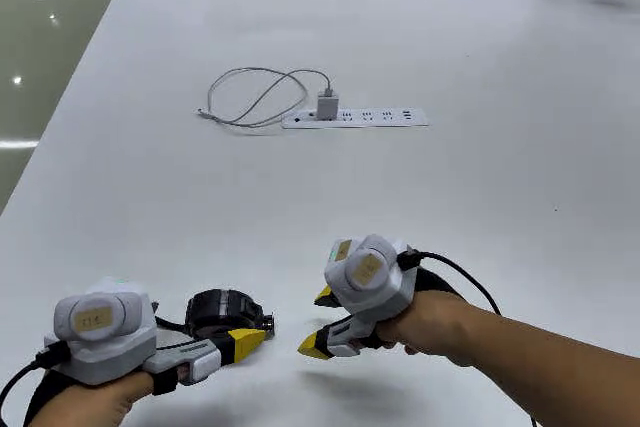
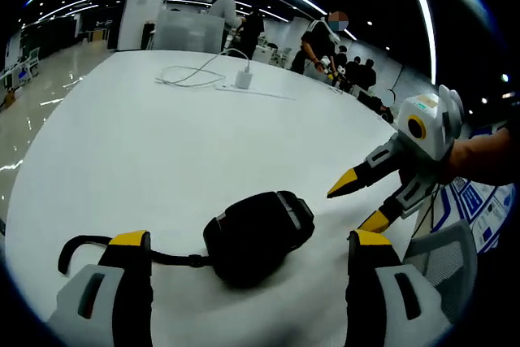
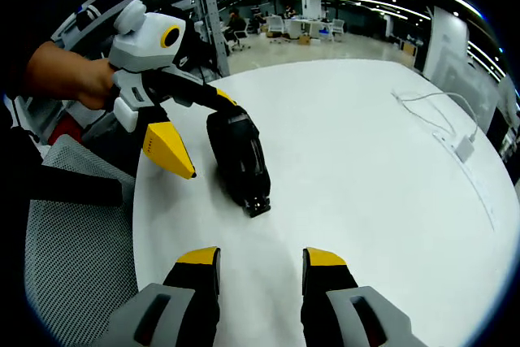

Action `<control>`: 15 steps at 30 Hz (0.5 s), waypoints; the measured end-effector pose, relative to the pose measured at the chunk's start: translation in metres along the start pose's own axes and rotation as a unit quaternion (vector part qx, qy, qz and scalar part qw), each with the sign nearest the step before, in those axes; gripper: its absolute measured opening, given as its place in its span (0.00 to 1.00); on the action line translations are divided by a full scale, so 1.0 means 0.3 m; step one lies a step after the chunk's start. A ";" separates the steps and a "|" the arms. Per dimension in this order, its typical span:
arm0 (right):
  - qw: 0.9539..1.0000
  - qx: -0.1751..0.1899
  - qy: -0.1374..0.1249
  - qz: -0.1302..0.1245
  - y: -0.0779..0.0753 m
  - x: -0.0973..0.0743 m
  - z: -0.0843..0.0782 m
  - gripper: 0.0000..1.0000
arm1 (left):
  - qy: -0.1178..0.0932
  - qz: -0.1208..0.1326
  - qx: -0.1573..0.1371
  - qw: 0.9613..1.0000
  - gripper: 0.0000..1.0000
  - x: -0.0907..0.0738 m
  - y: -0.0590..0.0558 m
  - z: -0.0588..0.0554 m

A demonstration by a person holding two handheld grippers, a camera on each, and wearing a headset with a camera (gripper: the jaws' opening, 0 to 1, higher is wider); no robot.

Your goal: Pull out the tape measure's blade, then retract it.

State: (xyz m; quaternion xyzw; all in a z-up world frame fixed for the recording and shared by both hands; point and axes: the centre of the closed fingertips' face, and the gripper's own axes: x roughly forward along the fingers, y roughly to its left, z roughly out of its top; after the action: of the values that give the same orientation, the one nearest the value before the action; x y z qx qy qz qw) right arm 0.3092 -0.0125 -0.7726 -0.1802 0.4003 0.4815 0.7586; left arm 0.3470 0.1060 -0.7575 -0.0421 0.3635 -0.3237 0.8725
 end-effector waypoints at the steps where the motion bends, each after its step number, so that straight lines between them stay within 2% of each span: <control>1: 1.000 0.001 -0.003 -0.002 -0.002 -0.012 -0.001 0.37 | 0.000 -0.006 -0.001 1.000 0.99 -0.003 -0.002 0.000; 2: 1.000 0.004 -0.008 -0.006 -0.005 -0.031 0.001 0.38 | 0.005 -0.020 0.003 1.000 0.99 -0.013 -0.015 -0.002; 4: 1.000 0.007 -0.017 -0.013 -0.011 -0.058 0.003 0.39 | 0.003 -0.027 0.008 1.000 0.99 -0.024 -0.020 0.002; 6: 0.999 0.012 -0.027 -0.018 -0.015 -0.092 0.001 0.40 | 0.005 -0.035 0.036 0.999 0.99 -0.038 -0.019 0.004; 8: 0.999 0.012 -0.028 -0.028 -0.027 -0.123 -0.015 0.41 | -0.001 -0.045 0.049 0.998 0.99 -0.055 -0.024 0.014; 10: 0.999 0.013 -0.028 -0.036 -0.035 -0.153 -0.037 0.42 | -0.008 -0.044 0.069 0.997 0.99 -0.075 -0.018 0.027; 15: 0.998 0.029 -0.034 -0.052 -0.048 -0.224 -0.098 0.47 | 0.003 -0.050 0.097 0.994 0.99 -0.105 0.001 0.015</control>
State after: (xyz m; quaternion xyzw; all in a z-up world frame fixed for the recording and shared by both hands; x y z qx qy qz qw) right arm 0.2945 -0.0781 -0.7399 -0.1624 0.3786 0.4355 0.8004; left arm 0.3336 0.1242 -0.7352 0.0253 0.3306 -0.4006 0.8541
